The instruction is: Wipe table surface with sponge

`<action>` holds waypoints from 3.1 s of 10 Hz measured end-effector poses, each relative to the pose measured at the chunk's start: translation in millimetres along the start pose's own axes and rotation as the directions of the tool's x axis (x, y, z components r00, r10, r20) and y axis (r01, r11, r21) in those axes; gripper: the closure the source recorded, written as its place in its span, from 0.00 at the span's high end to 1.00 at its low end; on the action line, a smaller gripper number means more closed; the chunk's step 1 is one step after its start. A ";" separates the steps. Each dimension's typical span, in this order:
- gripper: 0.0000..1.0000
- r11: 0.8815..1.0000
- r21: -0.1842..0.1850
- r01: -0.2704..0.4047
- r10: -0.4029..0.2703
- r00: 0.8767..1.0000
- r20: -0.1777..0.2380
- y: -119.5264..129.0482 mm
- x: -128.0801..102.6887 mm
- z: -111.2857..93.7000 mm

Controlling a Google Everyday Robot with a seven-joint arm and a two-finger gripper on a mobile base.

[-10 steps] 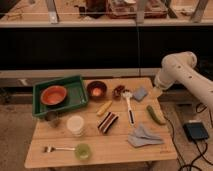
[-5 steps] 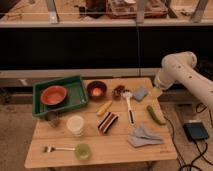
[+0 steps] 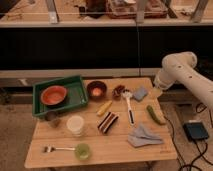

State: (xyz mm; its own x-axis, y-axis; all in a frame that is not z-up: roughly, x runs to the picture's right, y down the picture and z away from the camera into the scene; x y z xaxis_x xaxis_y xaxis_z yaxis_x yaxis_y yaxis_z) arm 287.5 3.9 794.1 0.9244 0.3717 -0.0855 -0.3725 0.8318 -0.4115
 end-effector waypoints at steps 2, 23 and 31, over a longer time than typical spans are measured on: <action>0.65 0.970 -0.065 0.233 -0.232 0.973 0.015 1.0 -7.7 6.1; 0.65 0.282 0.049 0.958 -0.958 0.278 0.074 -57.0 -35.6 55.8; 0.65 0.312 0.057 0.948 -0.950 0.311 0.032 -70.6 -37.7 105.9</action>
State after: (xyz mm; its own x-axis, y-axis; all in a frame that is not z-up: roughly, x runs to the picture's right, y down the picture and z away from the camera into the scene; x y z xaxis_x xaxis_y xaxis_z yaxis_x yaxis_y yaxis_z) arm 270.3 -25.1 922.5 0.6387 -0.6611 0.3937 0.7556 0.6356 -0.1583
